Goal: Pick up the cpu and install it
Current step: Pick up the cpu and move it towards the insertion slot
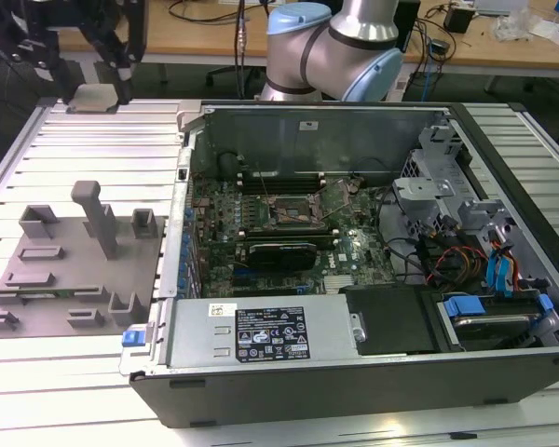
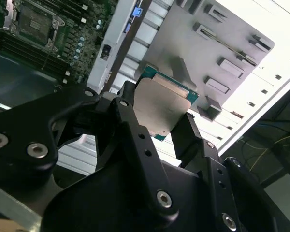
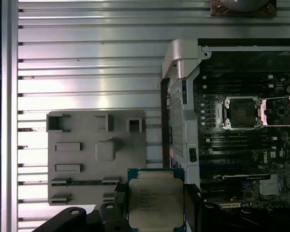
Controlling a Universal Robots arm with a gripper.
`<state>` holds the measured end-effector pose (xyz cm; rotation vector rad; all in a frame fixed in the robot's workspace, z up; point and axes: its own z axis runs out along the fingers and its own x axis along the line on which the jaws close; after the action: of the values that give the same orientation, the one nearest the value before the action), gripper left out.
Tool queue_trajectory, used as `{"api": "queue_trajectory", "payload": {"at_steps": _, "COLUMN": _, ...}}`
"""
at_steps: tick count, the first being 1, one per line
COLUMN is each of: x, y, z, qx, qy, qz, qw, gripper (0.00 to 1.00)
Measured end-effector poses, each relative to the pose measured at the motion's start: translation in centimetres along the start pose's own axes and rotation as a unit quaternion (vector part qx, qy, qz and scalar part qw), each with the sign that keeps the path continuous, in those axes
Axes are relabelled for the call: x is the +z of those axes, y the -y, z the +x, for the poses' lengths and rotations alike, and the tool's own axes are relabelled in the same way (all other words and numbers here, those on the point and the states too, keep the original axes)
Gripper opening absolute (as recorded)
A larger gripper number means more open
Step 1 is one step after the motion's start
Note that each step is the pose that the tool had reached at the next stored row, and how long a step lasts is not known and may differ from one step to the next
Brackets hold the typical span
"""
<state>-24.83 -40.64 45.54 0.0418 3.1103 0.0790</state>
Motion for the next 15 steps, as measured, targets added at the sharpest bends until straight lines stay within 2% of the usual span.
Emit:
{"api": "queue_trajectory", "payload": {"at_steps": 3, "x": 0.04, "y": -0.04, "z": -1.24, "qx": 0.0, "qy": 0.0, "qz": 0.0, "qw": 1.0, "gripper": 0.55}}
{"api": "queue_trajectory", "payload": {"at_steps": 9, "x": 0.1, "y": -0.09, "z": -3.17, "qx": 0.0, "qy": -0.0001, "qz": 0.0, "qw": 1.0, "gripper": 0.55}}
{"api": "queue_trajectory", "payload": {"at_steps": 10, "x": 0.12, "y": -0.1, "z": -3.76, "qx": 0.0, "qy": 0.0, "qz": 0.0, "qw": 1.0, "gripper": 0.55}}
{"api": "queue_trajectory", "payload": {"at_steps": 15, "x": 0.18, "y": -0.15, "z": -5.53, "qx": 0.0, "qy": -0.0001, "qz": 0.0, "qw": 1.0, "gripper": 0.55}}
